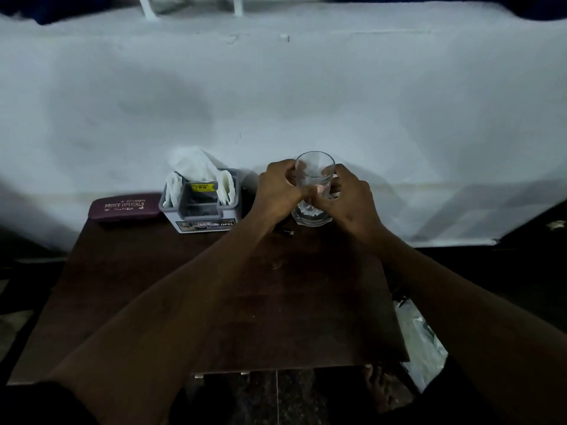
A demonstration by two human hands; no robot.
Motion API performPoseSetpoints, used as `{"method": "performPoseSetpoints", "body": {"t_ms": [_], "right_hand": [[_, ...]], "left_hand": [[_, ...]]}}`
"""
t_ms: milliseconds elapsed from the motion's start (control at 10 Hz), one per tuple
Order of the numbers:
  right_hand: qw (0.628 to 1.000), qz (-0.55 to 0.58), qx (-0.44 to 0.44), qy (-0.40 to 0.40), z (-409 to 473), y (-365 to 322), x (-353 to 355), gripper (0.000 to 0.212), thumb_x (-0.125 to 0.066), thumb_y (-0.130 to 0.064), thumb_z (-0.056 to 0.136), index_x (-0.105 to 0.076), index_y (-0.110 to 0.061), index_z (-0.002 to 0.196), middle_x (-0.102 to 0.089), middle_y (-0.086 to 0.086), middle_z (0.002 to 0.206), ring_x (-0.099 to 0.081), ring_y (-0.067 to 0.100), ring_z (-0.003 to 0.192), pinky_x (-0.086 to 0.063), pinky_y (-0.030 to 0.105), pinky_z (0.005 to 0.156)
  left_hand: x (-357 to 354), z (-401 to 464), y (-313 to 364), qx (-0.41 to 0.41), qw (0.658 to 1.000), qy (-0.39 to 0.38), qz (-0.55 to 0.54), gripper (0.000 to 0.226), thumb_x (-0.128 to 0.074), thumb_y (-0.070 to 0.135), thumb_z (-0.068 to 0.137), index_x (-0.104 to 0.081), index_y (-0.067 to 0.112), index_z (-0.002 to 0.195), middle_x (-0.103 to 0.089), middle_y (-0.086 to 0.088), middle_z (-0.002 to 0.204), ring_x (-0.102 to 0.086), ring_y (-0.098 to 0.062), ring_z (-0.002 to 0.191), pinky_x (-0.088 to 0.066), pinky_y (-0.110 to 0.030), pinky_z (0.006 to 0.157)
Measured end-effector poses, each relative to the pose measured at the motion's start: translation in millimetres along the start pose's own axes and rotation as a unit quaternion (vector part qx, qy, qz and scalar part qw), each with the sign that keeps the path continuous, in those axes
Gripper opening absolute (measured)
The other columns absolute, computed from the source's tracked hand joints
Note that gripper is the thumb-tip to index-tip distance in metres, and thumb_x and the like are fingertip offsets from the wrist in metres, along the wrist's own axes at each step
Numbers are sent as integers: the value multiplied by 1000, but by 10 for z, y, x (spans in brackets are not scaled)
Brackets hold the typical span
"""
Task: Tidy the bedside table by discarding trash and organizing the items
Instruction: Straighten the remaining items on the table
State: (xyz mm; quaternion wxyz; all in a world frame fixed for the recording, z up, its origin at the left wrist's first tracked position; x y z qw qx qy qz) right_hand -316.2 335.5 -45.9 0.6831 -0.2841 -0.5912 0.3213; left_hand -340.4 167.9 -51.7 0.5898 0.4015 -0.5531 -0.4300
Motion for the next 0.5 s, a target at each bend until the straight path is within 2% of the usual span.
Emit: {"method": "performPoseSetpoints", "body": {"t_ms": [100,200,300,400,500], "right_hand": [[1000,2,-3,-5,14,27,-19,58,-75,-60,75,-59,-27,120,-77,-1,107,-74,20,99,-61,46,86],[1000,-16,2,-10,-21,61,-39,54,-74,-58,81,-56,-28,122,-76,-1,108,-73,20,97,-60,45,86],[999,-31,8,-8,-87,58,-26,49,-74,-51,85,-54,-27,124,-75,-2,107,-72,19,94,-59,41,85],[999,-34,22,-19,-128,29,-76,55,-78,-44,86,-52,-21,129,-75,1,112,-72,21,100,-58,43,89],[999,-30,20,-28,-158,6,17,75,-85,-40,82,-45,-16,142,-69,7,132,-68,25,118,-56,46,98]], "left_hand": [[-13,26,-48,5,1000,-5,4,35,-95,26,64,-73,34,91,-81,8,95,-78,-13,97,-64,-47,92],[-36,-11,-37,3,1000,-15,22,40,-95,24,67,-75,29,101,-80,7,101,-76,-12,101,-62,-40,95],[-37,-97,-40,13,999,-17,40,57,-95,22,71,-72,16,123,-78,2,112,-73,-13,109,-58,-28,96],[-70,-173,-20,6,998,-31,63,66,-94,17,74,-66,13,134,-73,0,121,-70,-17,114,-56,-28,99],[30,-286,119,-21,994,-19,107,71,-92,14,77,-59,10,140,-68,2,124,-65,-14,113,-56,-34,99]]}}
Point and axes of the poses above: each hand's wrist, its own z-axis towards the middle knuckle, its own x-axis out of the back of the hand, y = z × x, the point moved 10 cm from there along z, towards the middle knuckle
